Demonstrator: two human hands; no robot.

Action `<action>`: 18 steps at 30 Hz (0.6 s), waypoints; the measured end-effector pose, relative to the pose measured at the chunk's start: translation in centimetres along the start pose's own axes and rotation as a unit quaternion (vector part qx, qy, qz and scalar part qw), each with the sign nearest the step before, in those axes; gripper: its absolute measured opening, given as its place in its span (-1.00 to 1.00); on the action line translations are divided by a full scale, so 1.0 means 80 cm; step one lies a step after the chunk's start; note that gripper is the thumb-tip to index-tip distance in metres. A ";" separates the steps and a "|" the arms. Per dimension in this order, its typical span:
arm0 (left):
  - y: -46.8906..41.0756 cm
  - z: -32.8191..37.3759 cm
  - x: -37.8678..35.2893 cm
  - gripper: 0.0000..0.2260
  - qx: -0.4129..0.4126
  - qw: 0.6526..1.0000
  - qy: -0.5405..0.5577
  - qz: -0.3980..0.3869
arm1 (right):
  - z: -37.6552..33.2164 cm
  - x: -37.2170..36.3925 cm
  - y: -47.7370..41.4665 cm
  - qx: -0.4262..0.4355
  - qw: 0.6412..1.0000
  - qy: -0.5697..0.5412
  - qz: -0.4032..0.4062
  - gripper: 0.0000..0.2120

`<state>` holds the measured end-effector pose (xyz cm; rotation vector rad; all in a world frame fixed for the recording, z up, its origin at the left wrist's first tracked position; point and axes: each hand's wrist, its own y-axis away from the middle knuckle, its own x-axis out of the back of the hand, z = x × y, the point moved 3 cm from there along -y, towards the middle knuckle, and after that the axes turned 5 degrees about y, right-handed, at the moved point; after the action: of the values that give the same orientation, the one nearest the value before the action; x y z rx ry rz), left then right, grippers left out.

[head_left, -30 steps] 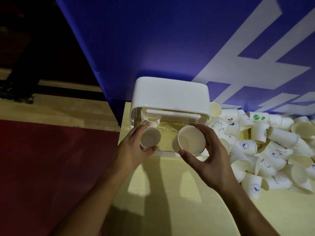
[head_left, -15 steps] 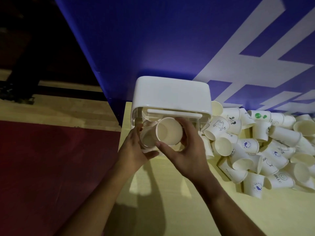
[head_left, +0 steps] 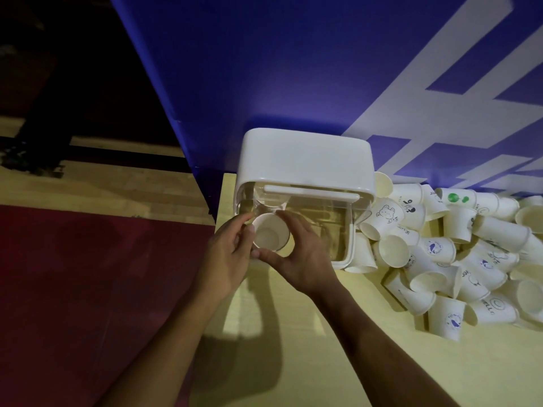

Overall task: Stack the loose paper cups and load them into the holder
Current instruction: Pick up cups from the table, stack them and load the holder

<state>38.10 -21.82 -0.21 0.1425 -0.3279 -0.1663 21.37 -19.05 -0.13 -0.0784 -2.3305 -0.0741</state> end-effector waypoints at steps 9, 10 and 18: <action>-0.012 -0.018 -0.008 -0.65 -0.006 0.996 -0.084 -0.041 | 0.012 -0.010 -0.001 -0.022 0.999 0.019 -0.017 -0.23; -0.013 -0.018 -0.008 -0.65 -0.004 0.996 -0.083 -0.041 | 0.012 -0.011 -0.001 -0.027 0.999 0.022 -0.019 -0.23; -0.013 -0.016 -0.009 -0.63 -0.001 0.994 -0.094 -0.050 | 0.010 -0.007 0.002 -0.039 0.999 0.018 -0.026 -0.18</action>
<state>37.68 -22.57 -1.83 0.1415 -0.5079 -0.2798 21.16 -18.86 -1.08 -0.0546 -2.2931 -0.1912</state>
